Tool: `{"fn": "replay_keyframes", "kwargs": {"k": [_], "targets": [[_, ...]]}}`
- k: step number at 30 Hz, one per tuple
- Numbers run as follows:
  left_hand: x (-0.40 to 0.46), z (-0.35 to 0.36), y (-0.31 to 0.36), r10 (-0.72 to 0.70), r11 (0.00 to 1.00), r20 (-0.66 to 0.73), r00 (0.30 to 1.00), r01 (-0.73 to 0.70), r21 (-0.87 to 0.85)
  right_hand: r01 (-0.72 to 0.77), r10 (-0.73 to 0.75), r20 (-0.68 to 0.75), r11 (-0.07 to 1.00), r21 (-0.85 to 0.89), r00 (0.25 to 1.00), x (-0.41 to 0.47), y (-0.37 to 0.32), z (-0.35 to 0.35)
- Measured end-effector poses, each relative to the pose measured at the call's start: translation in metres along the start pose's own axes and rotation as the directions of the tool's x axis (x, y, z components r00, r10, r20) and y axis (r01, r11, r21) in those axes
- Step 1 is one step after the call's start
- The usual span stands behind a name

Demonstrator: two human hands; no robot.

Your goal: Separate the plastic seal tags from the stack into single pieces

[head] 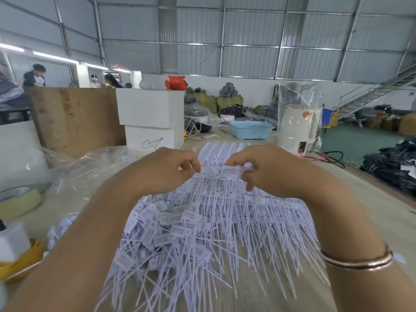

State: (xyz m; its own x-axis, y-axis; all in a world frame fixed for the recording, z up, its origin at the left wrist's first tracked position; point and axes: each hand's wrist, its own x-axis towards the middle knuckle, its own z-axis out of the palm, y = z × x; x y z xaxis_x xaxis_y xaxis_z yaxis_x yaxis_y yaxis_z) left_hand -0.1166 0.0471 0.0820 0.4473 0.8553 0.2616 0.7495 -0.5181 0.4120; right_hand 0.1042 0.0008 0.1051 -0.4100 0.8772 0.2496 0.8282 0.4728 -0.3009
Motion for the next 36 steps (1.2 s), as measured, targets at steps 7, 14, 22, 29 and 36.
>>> {"fn": "replay_keyframes", "kwargs": {"k": [7,14,22,29,36], "targets": [[-0.010,0.006,0.043,0.202,0.945,-0.205,0.958,-0.246,-0.217,0.022,-0.018,-0.025,0.980,0.197,1.000,-0.006,-0.002,0.002],[-0.002,0.019,0.039,0.184,0.875,-0.277,0.943,-0.285,-0.391,0.030,-0.019,-0.123,0.996,0.088,0.992,-0.010,0.008,-0.001],[0.002,0.025,0.036,0.117,0.852,-0.112,0.987,-0.158,-0.500,0.000,-0.005,0.022,0.980,0.201,1.000,-0.007,0.016,0.003],[0.006,0.027,0.040,0.029,0.812,-0.198,0.980,-0.139,-0.567,0.036,-0.017,-0.069,0.959,0.281,0.997,-0.001,0.017,0.009],[0.008,0.027,0.044,-0.179,0.489,-0.011,0.984,0.080,-0.869,0.179,-0.237,-0.319,0.963,-0.200,0.918,0.001,0.008,0.012]]}}
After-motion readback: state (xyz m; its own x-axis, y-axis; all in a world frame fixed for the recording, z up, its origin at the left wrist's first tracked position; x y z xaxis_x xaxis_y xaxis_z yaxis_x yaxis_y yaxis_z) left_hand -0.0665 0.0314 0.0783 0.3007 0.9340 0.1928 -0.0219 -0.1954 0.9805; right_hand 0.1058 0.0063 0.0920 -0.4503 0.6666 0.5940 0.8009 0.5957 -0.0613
